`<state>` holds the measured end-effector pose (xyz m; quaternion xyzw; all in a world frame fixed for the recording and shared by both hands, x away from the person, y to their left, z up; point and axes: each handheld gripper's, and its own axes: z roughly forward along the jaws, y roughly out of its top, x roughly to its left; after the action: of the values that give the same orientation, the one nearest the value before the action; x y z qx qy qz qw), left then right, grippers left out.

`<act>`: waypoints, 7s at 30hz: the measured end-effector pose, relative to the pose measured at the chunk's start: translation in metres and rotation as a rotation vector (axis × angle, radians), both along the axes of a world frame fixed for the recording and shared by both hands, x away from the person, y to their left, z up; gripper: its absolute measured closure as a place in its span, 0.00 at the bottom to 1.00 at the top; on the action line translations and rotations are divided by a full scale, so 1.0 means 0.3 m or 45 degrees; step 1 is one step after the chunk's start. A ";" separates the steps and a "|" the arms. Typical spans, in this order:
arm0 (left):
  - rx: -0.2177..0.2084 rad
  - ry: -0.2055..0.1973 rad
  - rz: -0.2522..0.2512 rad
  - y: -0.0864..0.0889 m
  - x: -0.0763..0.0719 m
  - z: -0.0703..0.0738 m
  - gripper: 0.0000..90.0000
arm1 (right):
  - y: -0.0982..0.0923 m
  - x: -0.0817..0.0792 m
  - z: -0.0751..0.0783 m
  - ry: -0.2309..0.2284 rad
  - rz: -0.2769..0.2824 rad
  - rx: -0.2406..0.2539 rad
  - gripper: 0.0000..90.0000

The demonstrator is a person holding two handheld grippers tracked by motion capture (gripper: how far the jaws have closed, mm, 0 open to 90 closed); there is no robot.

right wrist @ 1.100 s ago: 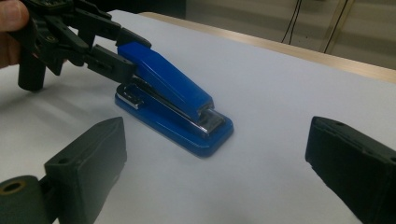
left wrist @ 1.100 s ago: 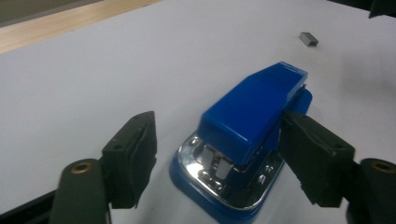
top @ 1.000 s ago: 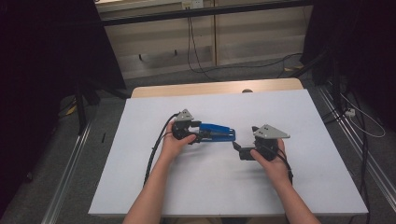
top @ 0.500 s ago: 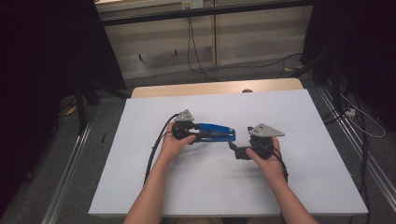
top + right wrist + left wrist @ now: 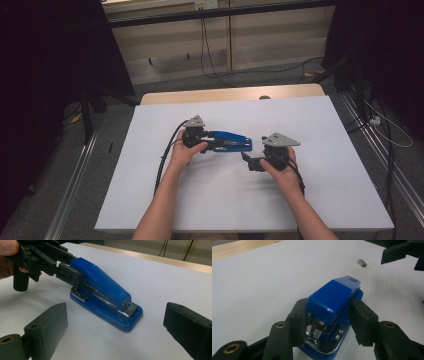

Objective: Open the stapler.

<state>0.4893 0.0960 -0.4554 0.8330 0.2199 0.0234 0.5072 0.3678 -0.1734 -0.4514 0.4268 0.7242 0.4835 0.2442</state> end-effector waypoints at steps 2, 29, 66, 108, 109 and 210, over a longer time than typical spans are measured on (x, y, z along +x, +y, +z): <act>-0.008 0.005 0.008 -0.001 -0.001 0.006 0.57 | 0.001 0.001 -0.001 0.003 -0.007 0.004 0.05; -0.144 0.021 0.064 -0.031 -0.016 0.097 0.64 | 0.145 0.047 -0.014 0.068 0.022 0.053 0.74; -0.140 0.021 0.068 -0.034 -0.018 0.102 0.64 | 0.274 0.179 -0.034 0.119 -0.073 0.212 1.00; -0.206 0.047 0.159 0.073 0.003 0.135 0.58 | 0.292 0.191 -0.046 0.099 -0.120 0.209 1.00; -0.202 0.040 0.176 0.083 0.005 0.135 0.58 | 0.292 0.191 -0.046 0.099 -0.120 0.209 1.00; 0.133 -0.055 0.154 -0.018 -0.031 0.005 1.00 | 0.236 0.170 0.044 0.028 -0.291 0.028 1.00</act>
<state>0.4799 0.0905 -0.4538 0.8428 0.2571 0.0835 0.4653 0.4189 -0.1027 -0.4381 0.5147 0.6679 0.4557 0.2850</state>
